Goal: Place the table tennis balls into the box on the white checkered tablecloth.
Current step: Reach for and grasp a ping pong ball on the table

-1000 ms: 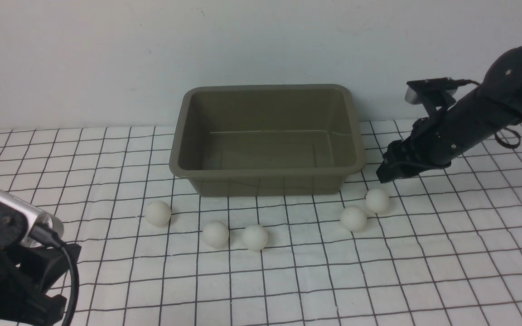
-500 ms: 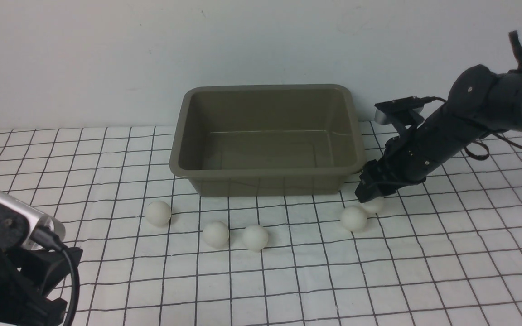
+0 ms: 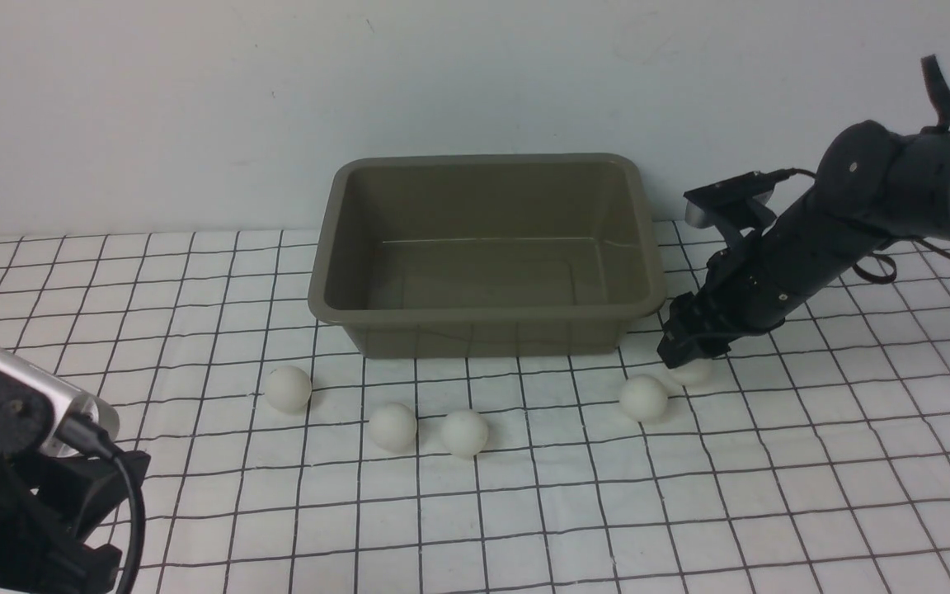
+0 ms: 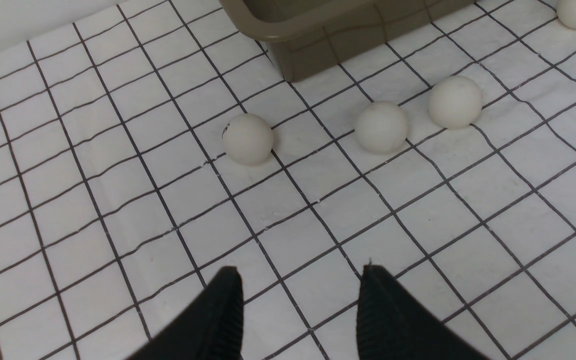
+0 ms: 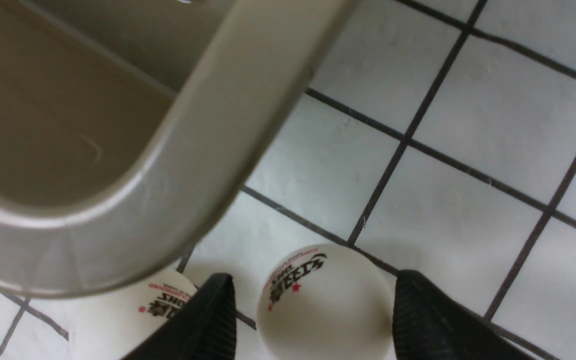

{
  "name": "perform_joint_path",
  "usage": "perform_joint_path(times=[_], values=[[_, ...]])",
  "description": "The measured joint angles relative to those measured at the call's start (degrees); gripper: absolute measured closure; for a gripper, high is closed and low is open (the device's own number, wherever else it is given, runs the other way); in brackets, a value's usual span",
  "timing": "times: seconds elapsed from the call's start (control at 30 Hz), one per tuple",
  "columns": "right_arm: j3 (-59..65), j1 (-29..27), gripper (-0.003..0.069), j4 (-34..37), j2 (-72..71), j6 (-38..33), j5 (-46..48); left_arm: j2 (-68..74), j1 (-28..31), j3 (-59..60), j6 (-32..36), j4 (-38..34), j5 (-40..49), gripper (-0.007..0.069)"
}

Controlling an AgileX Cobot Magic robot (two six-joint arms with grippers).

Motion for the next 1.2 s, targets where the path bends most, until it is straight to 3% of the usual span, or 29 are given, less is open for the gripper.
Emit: perform_joint_path(times=[1.2], values=[[-0.3,0.0,0.0270,-0.6,2.6,1.4,-0.2,0.0,0.0,0.0,0.1,0.0,0.0,0.0336]])
